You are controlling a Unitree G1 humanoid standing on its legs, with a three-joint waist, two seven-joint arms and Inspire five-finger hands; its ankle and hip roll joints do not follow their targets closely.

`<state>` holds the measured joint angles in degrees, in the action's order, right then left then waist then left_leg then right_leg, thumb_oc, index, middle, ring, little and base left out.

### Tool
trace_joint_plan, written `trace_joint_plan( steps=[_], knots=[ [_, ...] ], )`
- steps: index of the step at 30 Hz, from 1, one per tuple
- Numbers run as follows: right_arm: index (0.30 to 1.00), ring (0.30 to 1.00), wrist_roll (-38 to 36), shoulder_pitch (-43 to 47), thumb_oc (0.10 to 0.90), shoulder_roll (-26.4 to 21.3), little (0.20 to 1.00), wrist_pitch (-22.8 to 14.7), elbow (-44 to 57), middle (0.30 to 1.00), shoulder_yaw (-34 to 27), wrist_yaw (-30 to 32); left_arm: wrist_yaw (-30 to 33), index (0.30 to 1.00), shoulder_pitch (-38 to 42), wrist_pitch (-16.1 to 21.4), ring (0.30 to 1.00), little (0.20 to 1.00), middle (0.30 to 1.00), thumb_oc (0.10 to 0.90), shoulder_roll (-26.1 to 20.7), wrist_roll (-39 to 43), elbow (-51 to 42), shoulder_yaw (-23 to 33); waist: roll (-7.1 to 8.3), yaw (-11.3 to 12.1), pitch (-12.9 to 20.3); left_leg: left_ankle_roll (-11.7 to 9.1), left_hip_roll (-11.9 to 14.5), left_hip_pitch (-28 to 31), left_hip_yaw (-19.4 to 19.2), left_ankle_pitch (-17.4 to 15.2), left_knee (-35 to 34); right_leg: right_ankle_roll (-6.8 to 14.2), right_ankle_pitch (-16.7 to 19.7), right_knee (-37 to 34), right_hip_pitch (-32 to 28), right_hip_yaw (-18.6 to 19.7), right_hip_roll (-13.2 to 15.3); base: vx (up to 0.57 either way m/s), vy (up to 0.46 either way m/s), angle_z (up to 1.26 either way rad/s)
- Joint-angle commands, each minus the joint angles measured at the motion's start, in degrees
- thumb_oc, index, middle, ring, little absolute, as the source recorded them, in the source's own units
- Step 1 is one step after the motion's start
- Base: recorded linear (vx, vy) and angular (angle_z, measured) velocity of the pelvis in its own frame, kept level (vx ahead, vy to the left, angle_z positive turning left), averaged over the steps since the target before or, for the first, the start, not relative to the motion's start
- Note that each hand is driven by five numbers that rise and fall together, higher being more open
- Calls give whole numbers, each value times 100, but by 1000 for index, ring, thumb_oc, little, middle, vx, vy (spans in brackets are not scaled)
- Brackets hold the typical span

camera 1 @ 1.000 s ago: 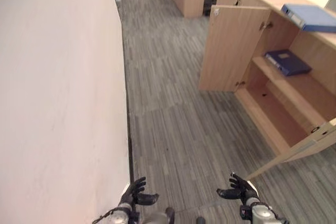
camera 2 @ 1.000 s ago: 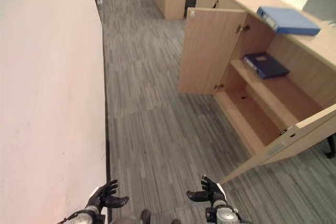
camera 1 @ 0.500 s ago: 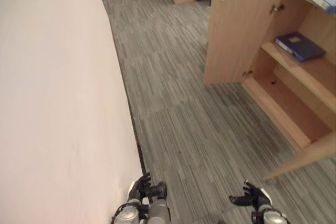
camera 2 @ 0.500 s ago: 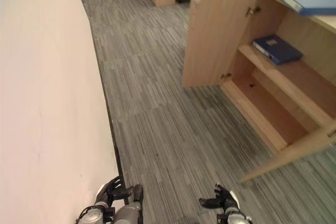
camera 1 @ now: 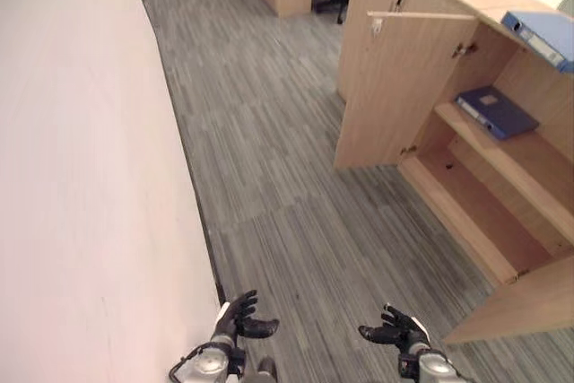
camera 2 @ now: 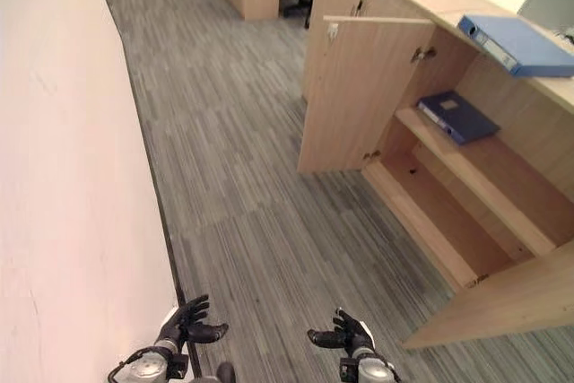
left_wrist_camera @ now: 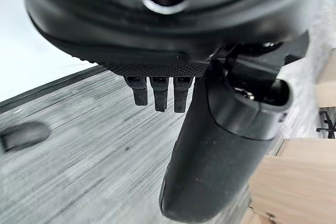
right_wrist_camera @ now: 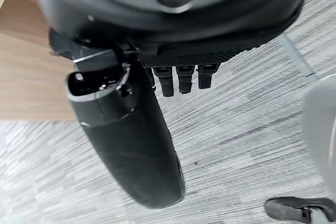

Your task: Put the empty folder in the office cabinet

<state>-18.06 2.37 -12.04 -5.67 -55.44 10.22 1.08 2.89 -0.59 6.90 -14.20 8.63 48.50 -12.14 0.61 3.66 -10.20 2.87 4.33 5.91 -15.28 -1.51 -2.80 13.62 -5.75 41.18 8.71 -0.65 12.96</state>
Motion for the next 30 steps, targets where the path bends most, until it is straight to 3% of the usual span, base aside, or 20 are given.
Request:
trace_joint_plan(
  steps=[1,3,5,6,9,16,19,20,21,22,23,24,27,29,30],
  knots=[
    [900,900,75,93,800,-517,900,-235,362,900,-75,58,-107,900,90,275,900,900,900,800,-612,-83,-444,-99,-202,-131,-68,-261,-132,-193,624,-114,80,-326,375,-2045,-330,-692,-223,442,-36,14],
    [900,900,51,74,800,-529,900,-225,306,900,-100,64,-117,900,68,275,900,900,900,800,-585,-98,-437,-117,-194,-212,-98,-277,-179,-29,694,-206,60,-337,354,-2380,-289,-689,-281,294,-35,10],
    [900,900,-43,39,800,-546,900,-205,144,900,-188,75,-141,900,42,289,900,900,900,800,-537,-157,-366,-115,-149,-471,-123,-337,-295,380,839,-400,-41,-285,633,-3442,-34,-451,-413,362,-41,15],
    [900,900,-43,39,800,-546,900,-205,144,900,-188,75,-141,900,42,289,900,900,900,800,-537,-157,-366,-115,-149,-471,-123,-337,-295,380,839,-400,-41,-285,633,-3442,-34,-451,-413,343,-48,46],
    [900,900,-36,-3,800,-542,900,-179,90,900,-271,87,-128,900,55,287,900,900,900,800,-505,-247,-296,-112,-199,-637,-166,-443,-252,773,868,-630,-115,-173,981,-4076,216,-833,-309,274,-77,29],
    [900,900,-81,-329,800,-592,900,-144,-52,900,-576,55,-203,900,-141,314,900,900,900,800,-402,-365,-203,-80,-238,-893,12,-625,-243,1416,942,-1185,83,-61,1483,-4414,247,-1279,157,352,-169,-8],
    [900,900,-80,-384,800,-622,900,-146,-67,900,-606,40,-209,900,-158,311,900,900,900,800,-360,-374,-153,-83,-271,-915,68,-689,-200,1489,950,-1244,100,-59,1524,-4443,160,-1359,194,228,-157,2],
    [900,900,-149,-416,800,-673,900,-156,-155,900,-634,37,-194,900,-178,309,900,900,900,800,-275,-308,-76,-102,-375,-993,124,-887,56,1455,990,-1075,319,-166,1591,-4421,35,-1411,130,238,-227,-10],
    [900,900,-151,-415,800,-678,900,-157,-157,900,-634,35,-193,900,-177,310,900,900,900,800,-270,-308,-73,-102,-388,-999,125,-894,70,1452,993,-1078,323,-171,1587,-4422,31,-1421,120,316,-341,0],
    [900,900,-199,-447,800,-705,900,-192,-183,900,-654,51,-161,900,-153,317,900,900,900,800,-254,-281,-29,-101,-455,-1075,150,-1024,207,1438,1020,-839,459,-234,1562,-4409,-14,-1355,17,210,-275,10],
    [900,900,-247,-430,800,-791,900,-201,-229,900,-654,31,-162,900,-122,328,900,900,900,800,-192,-227,5,-136,-613,-1131,156,-1259,443,1298,1078,-371,849,-388,1408,-4428,-174,-1281,-244,200,-276,15],
    [900,900,-248,-425,800,-790,900,-202,-231,900,-652,30,-161,900,-118,328,900,900,900,800,-193,-227,7,-133,-591,-1150,171,-1259,421,1274,1101,-337,830,-390,1418,-4430,-155,-1292,-216,191,-247,3],
    [900,900,-306,-397,800,-914,900,-238,-233,900,-651,45,-147,900,-22,333,900,900,900,800,-148,-128,-6,-193,-619,-1225,130,-1467,603,912,1322,668,1714,-681,1114,-4504,-492,-1094,-514,174,-244,-22],
    [900,900,-336,-397,800,-1059,900,-232,-105,900,-640,22,-137,900,98,309,900,900,900,800,-132,-98,10,-258,-464,-1281,69,-1470,635,558,1382,1334,2801,-932,832,-4520,-827,-832,-625,323,-348,-10],
    [900,900,-336,-398,800,-1059,900,-229,-101,900,-642,23,-137,900,101,309,900,900,900,800,-132,-97,10,-259,-469,-1289,63,-1476,642,539,1397,1321,2836,-937,828,-4514,-827,-841,-631,301,-297,-24]
  ],
)
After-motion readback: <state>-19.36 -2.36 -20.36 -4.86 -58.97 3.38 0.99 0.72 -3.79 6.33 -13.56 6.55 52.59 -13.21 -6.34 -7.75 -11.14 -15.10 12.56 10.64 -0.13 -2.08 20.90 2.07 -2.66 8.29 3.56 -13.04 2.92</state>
